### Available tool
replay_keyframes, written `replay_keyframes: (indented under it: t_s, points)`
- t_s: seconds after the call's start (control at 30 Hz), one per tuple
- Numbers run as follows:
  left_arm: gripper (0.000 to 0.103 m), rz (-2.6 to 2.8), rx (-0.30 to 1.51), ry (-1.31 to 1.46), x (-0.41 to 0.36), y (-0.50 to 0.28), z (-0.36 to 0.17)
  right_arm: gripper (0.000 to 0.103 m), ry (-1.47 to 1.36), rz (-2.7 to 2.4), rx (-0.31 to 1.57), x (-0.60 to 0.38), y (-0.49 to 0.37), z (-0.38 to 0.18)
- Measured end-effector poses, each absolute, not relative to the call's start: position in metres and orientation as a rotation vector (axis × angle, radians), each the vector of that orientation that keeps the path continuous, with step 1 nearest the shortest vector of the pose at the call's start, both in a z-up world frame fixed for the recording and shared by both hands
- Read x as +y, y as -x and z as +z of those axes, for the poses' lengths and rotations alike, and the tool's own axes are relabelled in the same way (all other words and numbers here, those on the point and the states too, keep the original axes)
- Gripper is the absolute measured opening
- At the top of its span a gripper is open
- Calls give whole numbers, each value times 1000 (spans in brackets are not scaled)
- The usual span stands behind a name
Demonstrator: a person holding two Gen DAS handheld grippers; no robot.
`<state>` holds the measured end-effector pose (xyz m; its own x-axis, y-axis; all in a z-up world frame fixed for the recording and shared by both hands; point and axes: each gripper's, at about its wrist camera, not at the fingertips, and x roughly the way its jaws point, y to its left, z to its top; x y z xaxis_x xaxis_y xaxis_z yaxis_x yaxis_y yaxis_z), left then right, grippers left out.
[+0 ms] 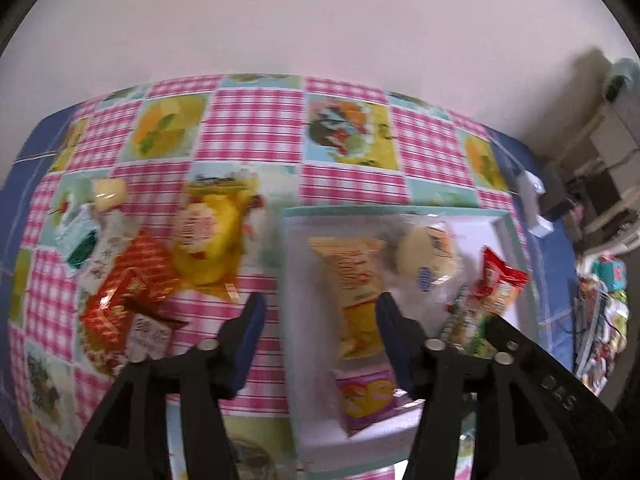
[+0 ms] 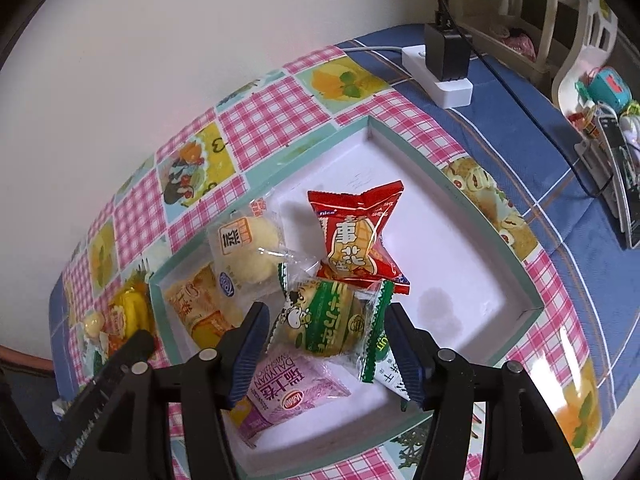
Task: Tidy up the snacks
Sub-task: 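Move both tools back toward the snack pile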
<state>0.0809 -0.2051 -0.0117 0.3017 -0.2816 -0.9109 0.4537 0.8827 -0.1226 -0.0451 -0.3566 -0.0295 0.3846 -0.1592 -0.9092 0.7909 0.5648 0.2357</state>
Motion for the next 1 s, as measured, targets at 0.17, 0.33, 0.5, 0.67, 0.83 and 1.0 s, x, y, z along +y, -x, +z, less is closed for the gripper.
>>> replay_keyframes:
  t_s: [0.17, 0.33, 0.5, 0.67, 0.83, 1.0]
  points:
    - [76, -382, 1150, -182, -187, -90, -14, 70, -716, -667, 1004, -346, 41, -27]
    - [83, -294, 1116, -202, -169, -92, -13, 80, -685, -661, 1012, -336, 39, -25]
    - [89, -256, 1109, -197, -153, -90, -12, 81, -664, -642, 1014, -324, 39, -22]
    - [93, -231, 1104, -178, -137, -89, -11, 82, -649, -624, 1010, -315, 37, -18]
    - [103, -213, 1108, -128, -119, -94, -6, 103, -632, -610, 999, -308, 34, -15]
    - [103, -181, 1104, -119, -104, -98, -2, 103, -627, -606, 999, -307, 34, -13]
